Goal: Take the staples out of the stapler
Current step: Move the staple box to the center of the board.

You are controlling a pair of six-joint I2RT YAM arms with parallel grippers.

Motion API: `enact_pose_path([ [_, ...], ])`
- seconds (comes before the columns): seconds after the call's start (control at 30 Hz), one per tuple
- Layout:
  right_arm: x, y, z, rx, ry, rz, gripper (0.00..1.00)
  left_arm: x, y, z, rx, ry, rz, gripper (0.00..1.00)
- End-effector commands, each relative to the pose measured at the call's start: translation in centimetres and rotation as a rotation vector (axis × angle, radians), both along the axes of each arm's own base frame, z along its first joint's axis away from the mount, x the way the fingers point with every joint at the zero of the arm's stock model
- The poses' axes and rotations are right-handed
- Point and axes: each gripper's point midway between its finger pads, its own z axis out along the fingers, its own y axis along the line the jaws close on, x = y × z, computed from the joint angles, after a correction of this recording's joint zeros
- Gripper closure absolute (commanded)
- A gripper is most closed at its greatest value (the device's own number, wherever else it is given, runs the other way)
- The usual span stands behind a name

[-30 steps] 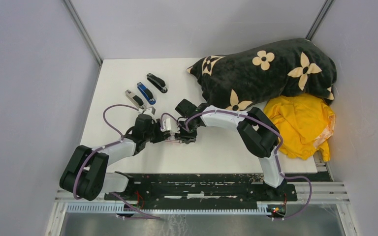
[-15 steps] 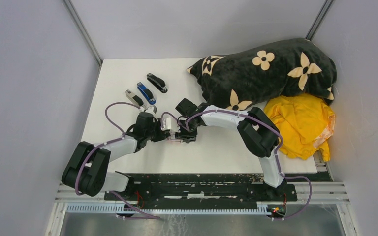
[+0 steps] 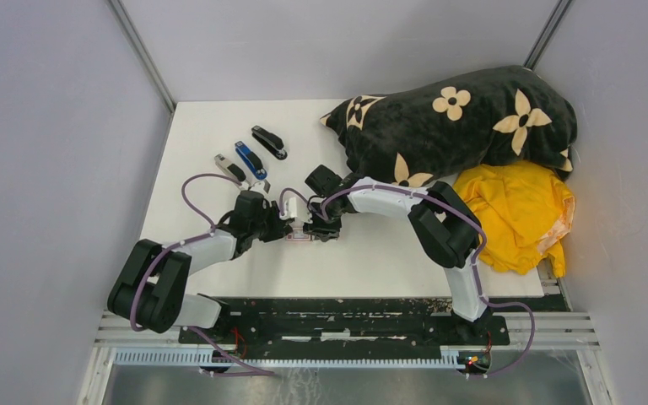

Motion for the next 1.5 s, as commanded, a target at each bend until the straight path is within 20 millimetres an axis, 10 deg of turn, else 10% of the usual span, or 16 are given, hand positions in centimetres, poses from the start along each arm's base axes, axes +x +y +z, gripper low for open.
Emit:
enact_pose_path([
  [0.0, 1.0, 0.2, 0.9, 0.012, -0.031, 0.01, 0.56, -2.7, 1.3, -2.8, 0.095, 0.116, -0.04, 0.69],
  [1.47, 2.0, 1.5, 0.2, 0.017, -0.036, -0.09, 0.61, -2.8, 0.3, -3.1, 0.085, 0.134, -0.094, 0.69],
])
